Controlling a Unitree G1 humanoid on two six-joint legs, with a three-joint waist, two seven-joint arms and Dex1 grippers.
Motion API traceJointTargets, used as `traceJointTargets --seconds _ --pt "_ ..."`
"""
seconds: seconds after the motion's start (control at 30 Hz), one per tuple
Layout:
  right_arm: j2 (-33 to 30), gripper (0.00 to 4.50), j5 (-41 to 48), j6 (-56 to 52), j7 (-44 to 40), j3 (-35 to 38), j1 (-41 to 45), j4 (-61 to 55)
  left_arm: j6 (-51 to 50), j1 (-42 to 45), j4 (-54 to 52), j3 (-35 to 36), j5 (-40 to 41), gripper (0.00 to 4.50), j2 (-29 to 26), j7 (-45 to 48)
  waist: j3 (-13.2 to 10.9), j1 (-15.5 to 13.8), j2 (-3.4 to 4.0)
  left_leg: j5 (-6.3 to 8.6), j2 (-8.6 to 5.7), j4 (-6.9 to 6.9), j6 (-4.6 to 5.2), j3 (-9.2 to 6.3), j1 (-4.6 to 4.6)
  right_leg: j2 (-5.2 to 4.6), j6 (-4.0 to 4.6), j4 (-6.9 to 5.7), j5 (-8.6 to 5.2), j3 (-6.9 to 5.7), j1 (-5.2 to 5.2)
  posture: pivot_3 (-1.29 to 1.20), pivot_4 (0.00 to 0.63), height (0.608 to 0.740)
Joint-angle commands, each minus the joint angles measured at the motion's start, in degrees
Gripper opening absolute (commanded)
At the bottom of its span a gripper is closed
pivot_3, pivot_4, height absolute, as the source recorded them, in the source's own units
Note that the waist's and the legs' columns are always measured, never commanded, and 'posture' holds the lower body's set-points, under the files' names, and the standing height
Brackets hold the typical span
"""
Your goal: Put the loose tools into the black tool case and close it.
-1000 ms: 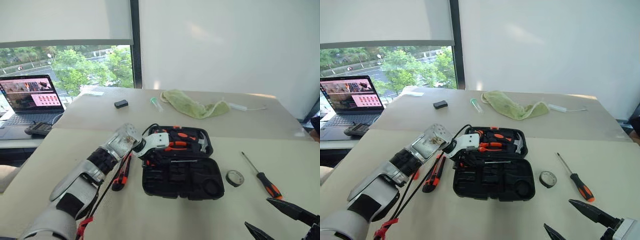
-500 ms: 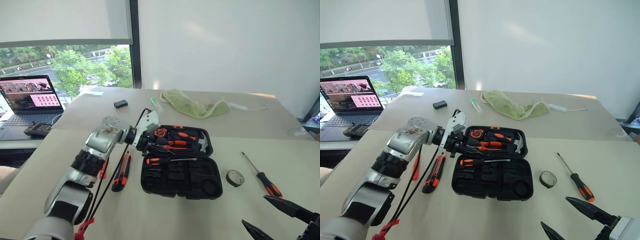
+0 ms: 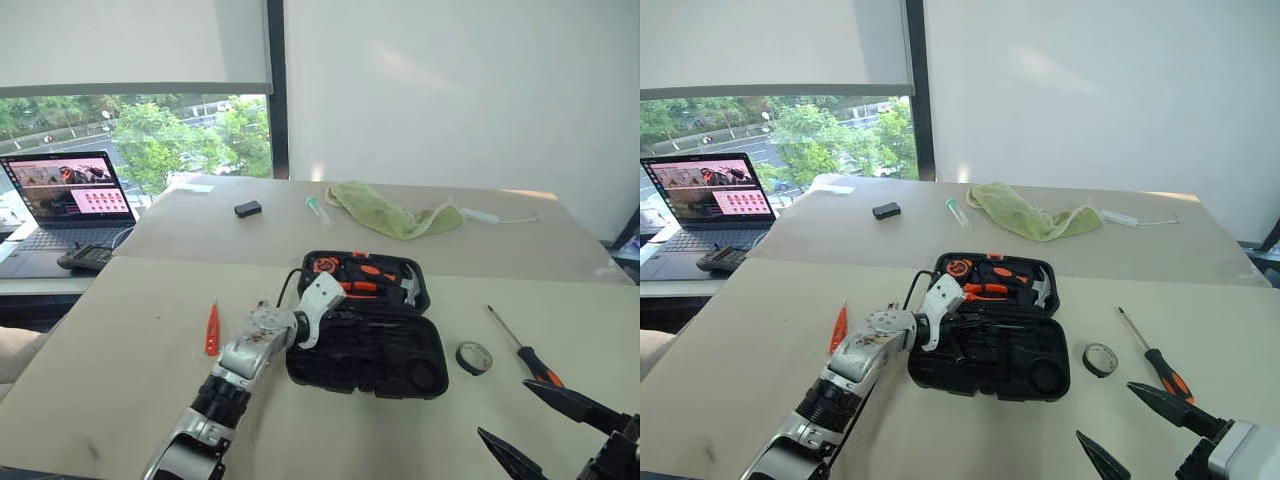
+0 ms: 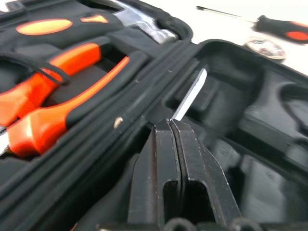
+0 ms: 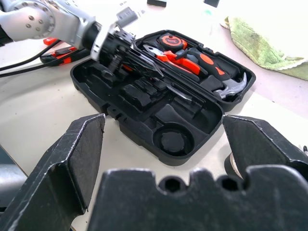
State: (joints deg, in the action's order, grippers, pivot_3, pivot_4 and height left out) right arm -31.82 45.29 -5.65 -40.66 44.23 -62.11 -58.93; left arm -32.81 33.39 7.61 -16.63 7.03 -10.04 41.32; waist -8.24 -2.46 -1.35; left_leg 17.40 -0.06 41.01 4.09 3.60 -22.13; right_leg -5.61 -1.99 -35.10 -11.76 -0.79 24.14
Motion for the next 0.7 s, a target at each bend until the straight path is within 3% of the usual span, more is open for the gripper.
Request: traceJointTargets --seconds 0.03,0.13,0.3,0.4,0.5,0.7 --pt "-1.3 4.50 1.9 0.3 1.8 1.4 -1.0 -1.1 -2.4 -0.4 2.3 -3.7 -3.0 0.06 -1.4 -0.3 0.2 0.0 0.06 0.00 0.00 -0.01 0.00 0.00 0.04 -0.01 0.04 0.01 -0.03 0.01 -0.04 0.00 0.150 0.740" --pt "-3.2 4.50 1.9 -1.7 5.8 1.0 -0.2 -1.1 -1.9 -0.1 3.1 -3.7 -1.4 0.06 -1.5 1.7 0.5 0.1 0.05 0.00 0.00 -0.02 0.00 0.01 0.15 0.00 0.16 0.00 -0.10 0.02 -0.11 0.00 0.150 0.740" --pt "-9.3 4.50 1.9 -13.1 17.8 1.5 6.9 -0.6 0.1 -0.5 -6.2 7.6 12.2 0.06 0.7 6.6 0.5 0.4 0.03 -0.01 0.02 -0.01 -0.01 0.05 0.04 0.00 0.28 -0.03 -0.11 0.05 0.06 0.00 0.150 0.740" --pt "-19.5 4.50 6.5 -27.2 23.3 3.8 12.6 5.1 -5.8 -2.6 -15.5 9.5 21.2 0.06 -6.1 16.2 0.5 1.0 -0.01 -0.04 0.04 -0.03 -0.05 0.05 -0.11 -0.01 0.20 -0.04 -0.02 0.03 0.21 0.00 0.150 0.740" --pt "-26.5 4.50 9.4 -36.0 24.2 2.0 19.5 12.3 -9.7 -4.2 -22.8 11.3 27.7 0.71 -13.4 22.3 0.5 1.4 0.02 -0.06 0.06 -0.08 -0.09 0.07 -0.05 0.04 0.48 -0.03 -0.17 0.02 0.17 0.00 0.150 0.740" --pt "-35.5 4.50 7.2 -50.3 25.7 -7.3 35.2 27.5 -13.0 -6.7 -31.8 14.0 35.2 3.01 -24.5 27.9 0.4 0.8 0.10 -0.07 -0.03 -0.11 -0.06 0.07 -0.05 0.20 0.54 0.04 -0.22 -0.02 0.07 0.00 0.150 0.740"
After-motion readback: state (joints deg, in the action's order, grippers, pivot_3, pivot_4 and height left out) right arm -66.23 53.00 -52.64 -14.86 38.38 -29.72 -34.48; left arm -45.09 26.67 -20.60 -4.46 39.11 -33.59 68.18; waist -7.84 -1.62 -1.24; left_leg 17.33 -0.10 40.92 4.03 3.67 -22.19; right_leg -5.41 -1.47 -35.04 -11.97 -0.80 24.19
